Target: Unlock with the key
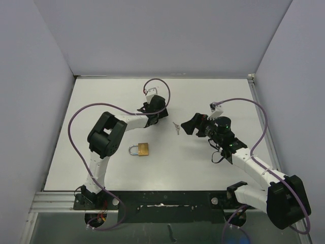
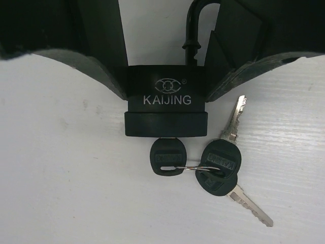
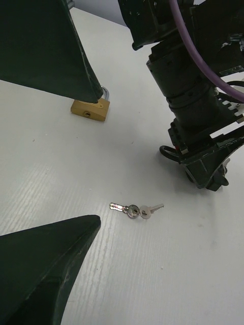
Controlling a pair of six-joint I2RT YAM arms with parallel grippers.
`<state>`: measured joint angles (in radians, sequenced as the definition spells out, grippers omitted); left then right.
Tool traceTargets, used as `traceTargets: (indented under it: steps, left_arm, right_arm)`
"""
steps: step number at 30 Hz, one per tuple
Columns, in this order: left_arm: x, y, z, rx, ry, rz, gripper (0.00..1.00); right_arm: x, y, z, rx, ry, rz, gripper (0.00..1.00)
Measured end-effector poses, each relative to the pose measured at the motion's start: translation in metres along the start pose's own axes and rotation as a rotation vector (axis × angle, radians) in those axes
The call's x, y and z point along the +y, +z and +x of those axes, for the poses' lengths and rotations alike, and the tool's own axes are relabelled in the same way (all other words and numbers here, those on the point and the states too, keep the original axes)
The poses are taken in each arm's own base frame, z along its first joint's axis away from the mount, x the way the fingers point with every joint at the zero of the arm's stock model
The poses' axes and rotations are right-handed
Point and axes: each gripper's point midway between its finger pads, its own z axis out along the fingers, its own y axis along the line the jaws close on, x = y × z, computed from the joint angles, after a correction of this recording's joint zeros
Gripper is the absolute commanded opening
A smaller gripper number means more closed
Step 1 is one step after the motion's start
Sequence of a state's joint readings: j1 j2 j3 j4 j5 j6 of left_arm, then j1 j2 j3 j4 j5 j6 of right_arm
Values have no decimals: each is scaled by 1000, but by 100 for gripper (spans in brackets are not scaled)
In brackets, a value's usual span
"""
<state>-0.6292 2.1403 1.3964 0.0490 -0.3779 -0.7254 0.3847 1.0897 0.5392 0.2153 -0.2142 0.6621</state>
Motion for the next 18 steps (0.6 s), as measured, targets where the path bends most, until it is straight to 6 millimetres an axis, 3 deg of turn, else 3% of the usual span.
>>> traceTargets:
  steps: [9,13,18]
  left_arm:
    - [-14,0,0,-6,-18,73,96]
    - [-17,-3,0,-18,-17,100,98]
    - [-2,-26,1,-13,21,95,98]
  right_arm:
    - [0,0,0,0,0,0,98]
    - [0,0,0,0,0,0,98]
    - [1,-5,-6,-22,-5,3,98]
